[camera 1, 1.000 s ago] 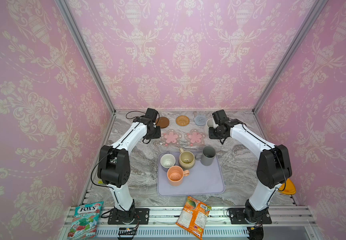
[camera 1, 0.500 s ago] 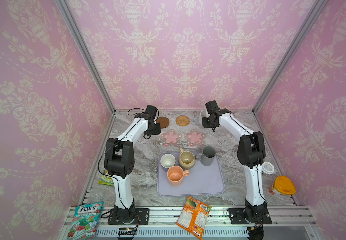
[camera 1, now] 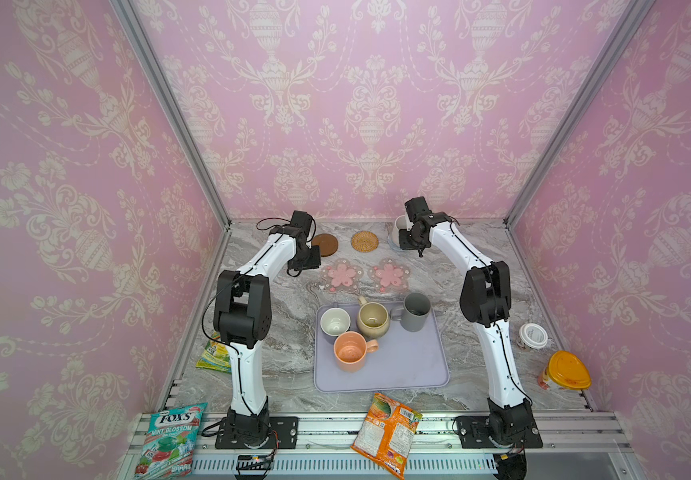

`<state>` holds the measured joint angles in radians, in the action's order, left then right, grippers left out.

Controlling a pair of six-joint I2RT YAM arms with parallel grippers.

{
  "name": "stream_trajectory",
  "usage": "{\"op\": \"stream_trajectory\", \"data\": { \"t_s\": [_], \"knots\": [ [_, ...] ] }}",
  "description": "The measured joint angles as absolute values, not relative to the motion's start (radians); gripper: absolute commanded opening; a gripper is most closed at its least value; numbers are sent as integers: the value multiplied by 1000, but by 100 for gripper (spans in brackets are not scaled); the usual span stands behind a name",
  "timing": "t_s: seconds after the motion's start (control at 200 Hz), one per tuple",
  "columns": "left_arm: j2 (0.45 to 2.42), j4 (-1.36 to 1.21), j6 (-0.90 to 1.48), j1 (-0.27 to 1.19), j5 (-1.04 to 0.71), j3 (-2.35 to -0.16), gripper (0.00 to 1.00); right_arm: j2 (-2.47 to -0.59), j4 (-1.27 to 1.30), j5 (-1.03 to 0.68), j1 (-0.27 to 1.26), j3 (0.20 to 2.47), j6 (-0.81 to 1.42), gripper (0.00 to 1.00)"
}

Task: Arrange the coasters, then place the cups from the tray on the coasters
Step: 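Lower the white speckled mug onto the light blue coaster with the right gripper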

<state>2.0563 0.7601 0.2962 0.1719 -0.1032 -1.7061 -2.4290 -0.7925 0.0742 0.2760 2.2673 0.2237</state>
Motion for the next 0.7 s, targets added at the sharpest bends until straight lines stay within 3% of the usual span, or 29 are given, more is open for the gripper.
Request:
{"op": "stream_trajectory", "data": {
  "t_s": [0.701],
  "knots": [
    [2092,749,296,165,-140,-1724,39,-2488,-801,79,274,2363,209,0]
  ]
}}
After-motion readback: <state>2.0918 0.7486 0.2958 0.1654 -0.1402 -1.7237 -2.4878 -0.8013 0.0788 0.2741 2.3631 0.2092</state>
